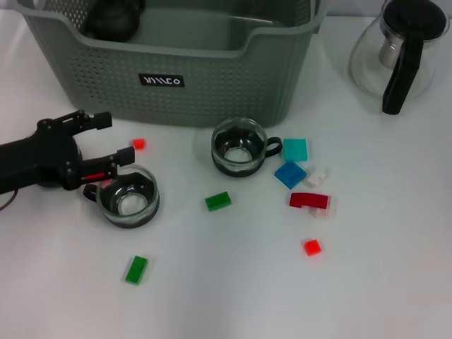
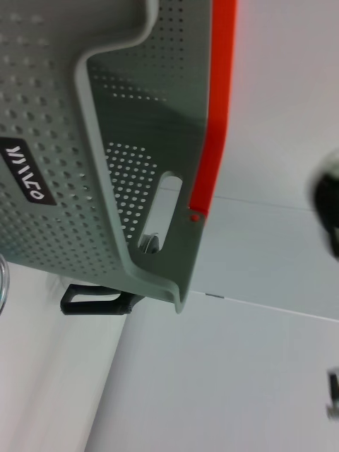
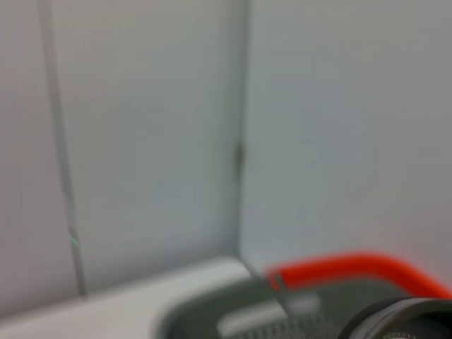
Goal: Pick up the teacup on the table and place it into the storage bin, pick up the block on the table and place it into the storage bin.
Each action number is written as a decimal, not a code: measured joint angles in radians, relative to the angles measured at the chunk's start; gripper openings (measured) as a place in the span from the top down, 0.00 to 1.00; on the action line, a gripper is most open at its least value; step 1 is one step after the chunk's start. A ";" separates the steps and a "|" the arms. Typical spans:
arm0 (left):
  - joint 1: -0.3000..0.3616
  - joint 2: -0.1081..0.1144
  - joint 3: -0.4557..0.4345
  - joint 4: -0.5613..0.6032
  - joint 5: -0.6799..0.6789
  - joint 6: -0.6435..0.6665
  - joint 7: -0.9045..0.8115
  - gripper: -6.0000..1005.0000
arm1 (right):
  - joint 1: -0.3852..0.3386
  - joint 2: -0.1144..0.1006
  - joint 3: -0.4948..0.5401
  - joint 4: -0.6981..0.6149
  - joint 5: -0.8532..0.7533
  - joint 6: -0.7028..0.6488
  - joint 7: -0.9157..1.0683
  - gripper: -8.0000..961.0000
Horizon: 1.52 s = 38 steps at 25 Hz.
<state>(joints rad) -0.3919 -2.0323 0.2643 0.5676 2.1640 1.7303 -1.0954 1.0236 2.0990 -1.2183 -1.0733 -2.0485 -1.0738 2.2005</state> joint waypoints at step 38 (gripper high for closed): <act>0.050 -0.019 0.088 0.022 0.014 0.199 0.012 0.18 | 0.295 0.010 -0.077 0.710 -0.281 0.424 0.047 0.93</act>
<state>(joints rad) -0.3418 -2.0508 0.3524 0.5895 2.1781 1.9290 -1.0829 1.3188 2.1091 -1.2950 -0.3629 -2.3295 -0.6502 2.2476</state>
